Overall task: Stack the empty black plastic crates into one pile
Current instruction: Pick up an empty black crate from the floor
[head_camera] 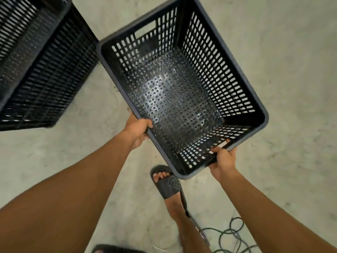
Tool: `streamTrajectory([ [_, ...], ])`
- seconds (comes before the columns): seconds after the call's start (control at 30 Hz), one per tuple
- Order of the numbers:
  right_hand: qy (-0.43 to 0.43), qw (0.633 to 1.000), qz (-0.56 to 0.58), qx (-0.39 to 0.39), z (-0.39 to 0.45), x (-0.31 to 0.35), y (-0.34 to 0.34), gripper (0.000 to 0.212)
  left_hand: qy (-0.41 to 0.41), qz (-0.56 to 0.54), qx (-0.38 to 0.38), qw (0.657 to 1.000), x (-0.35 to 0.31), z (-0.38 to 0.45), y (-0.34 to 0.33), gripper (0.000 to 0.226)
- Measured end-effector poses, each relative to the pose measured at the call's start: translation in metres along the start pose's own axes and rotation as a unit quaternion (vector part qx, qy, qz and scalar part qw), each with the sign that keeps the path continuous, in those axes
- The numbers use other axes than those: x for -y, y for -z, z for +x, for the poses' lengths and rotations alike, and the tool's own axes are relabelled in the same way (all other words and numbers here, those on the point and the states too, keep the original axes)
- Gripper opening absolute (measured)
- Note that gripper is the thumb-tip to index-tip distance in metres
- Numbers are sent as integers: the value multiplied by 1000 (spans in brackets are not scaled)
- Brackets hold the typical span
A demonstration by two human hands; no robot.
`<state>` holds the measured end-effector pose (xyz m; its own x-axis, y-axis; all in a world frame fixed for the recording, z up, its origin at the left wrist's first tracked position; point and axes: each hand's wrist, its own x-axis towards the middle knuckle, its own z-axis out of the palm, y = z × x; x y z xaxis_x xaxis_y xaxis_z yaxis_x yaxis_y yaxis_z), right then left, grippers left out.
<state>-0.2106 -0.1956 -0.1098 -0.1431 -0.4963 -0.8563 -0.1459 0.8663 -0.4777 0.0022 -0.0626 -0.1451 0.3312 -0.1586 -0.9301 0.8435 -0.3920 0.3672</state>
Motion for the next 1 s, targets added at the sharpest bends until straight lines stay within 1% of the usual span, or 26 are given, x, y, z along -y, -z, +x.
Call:
streamTrajectory([
  [0.03,6,1000,-8,-5,-9,2,3,55,4,-5,2,1000,1,-11,4,93],
  [0.17,54,996,-68,5,-55,20,16,52,0,-13,-9,1000,12,-70,22,70],
  [0.3,80,986,-147,24,-99,28,27,53,31,-106,-12,994,43,-124,54,55],
  [0.5,125,941,-301,92,-156,11,30,49,41,-215,-70,973,99,-192,109,59],
  [0.57,142,923,-339,113,-173,0,24,47,47,-238,-83,966,122,-207,131,64],
  [0.73,161,876,-411,195,-215,-53,2,46,60,-311,-95,944,185,-235,199,72],
  [0.8,159,858,-435,223,-230,-81,-12,46,52,-340,-107,933,209,-242,228,70],
  [0.9,158,837,-459,254,-251,-127,-37,44,53,-375,-144,914,238,-251,269,63],
  [1.0,165,810,-487,281,-274,-186,-67,42,51,-419,-170,891,267,-255,323,64],
])
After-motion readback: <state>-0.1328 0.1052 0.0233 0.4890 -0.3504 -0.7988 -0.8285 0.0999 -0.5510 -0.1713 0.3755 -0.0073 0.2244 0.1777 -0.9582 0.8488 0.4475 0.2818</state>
